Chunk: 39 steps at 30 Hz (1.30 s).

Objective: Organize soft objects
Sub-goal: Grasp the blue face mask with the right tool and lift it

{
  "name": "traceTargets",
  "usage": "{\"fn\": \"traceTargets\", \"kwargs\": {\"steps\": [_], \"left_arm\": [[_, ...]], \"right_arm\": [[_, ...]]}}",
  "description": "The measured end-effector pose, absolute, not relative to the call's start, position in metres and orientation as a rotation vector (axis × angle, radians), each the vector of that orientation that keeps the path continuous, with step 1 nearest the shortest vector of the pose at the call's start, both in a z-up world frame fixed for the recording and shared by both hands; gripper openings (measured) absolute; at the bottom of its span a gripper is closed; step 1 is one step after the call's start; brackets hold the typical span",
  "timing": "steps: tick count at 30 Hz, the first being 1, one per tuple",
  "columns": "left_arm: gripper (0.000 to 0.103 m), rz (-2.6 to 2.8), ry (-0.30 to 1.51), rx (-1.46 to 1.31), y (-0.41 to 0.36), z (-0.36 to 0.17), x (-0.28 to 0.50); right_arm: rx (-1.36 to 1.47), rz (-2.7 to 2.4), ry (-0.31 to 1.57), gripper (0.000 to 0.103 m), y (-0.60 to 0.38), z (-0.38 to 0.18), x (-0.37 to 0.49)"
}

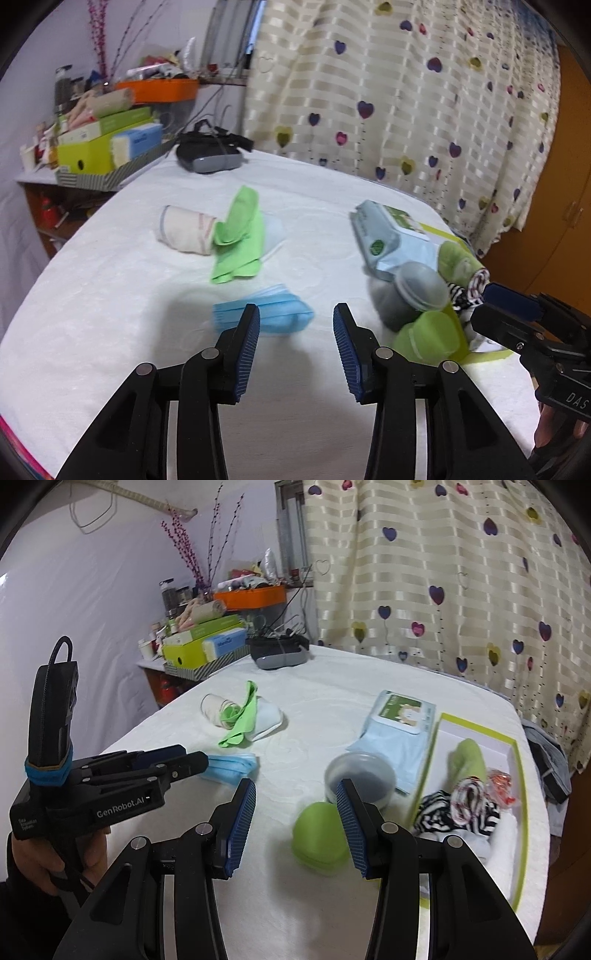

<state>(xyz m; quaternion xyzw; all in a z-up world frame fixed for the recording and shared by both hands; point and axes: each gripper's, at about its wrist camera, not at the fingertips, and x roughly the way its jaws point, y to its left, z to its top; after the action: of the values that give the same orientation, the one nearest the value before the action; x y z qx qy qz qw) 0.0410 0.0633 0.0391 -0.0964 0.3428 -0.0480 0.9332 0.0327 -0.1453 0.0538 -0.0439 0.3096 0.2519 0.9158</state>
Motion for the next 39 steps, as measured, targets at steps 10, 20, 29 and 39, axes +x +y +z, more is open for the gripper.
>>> {"fn": "traceTargets", "kwargs": {"steps": [10, 20, 29, 39], "left_arm": [[0.042, -0.023, 0.721, -0.244, 0.099, 0.027, 0.041], [0.042, 0.026, 0.729, -0.285, 0.132, 0.017, 0.038], [0.042, 0.056, 0.739, -0.322, 0.157, 0.008, 0.037], [0.042, 0.061, 0.727, -0.35, 0.173, 0.008, 0.033]], "right_arm": [[-0.117, 0.603, 0.712, 0.047, -0.103, 0.031, 0.051], [-0.246, 0.66, 0.749, 0.047, -0.05, 0.012, 0.07], [-0.434, 0.689, 0.775, 0.047, -0.009, -0.011, 0.084], [-0.676, 0.697, 0.761, 0.047, 0.028, -0.025, 0.09]]}}
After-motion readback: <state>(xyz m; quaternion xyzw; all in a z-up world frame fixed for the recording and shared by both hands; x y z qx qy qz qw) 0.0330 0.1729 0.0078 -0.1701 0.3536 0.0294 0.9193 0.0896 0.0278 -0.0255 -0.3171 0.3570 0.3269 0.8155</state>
